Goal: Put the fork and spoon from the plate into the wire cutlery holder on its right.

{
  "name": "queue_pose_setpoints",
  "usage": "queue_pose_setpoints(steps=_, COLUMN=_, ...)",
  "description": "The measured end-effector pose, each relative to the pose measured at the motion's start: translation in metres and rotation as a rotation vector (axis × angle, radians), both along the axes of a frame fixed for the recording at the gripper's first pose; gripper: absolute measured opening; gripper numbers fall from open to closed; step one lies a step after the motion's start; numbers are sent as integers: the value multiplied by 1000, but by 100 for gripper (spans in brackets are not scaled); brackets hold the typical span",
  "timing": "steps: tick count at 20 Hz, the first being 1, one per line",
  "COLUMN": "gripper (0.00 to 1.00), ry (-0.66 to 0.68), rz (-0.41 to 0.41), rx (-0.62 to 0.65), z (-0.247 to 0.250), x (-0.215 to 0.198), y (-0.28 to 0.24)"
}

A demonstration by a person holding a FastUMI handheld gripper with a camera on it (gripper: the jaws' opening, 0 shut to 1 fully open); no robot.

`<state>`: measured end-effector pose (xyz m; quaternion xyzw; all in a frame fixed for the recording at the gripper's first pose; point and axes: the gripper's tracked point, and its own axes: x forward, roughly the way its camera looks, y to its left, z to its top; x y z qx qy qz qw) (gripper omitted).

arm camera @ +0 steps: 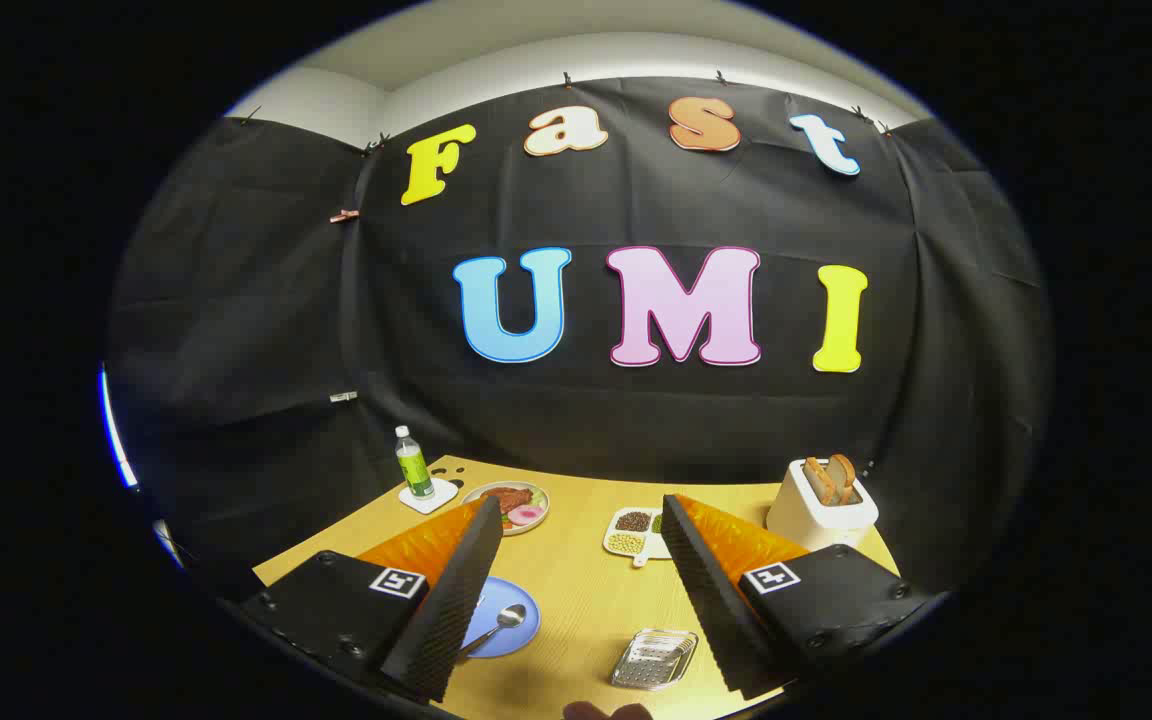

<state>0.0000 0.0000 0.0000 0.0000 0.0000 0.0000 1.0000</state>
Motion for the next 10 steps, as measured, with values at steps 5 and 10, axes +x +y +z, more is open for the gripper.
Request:
queue_pose_setpoints(steps=5, gripper=99, ry=42, rz=6, rx=-4, z=-15, x=1, y=3)
queue_pose_setpoints(steps=10, gripper=99, ry=61, rz=-1, rx=-3, z=-23, x=3, y=3)
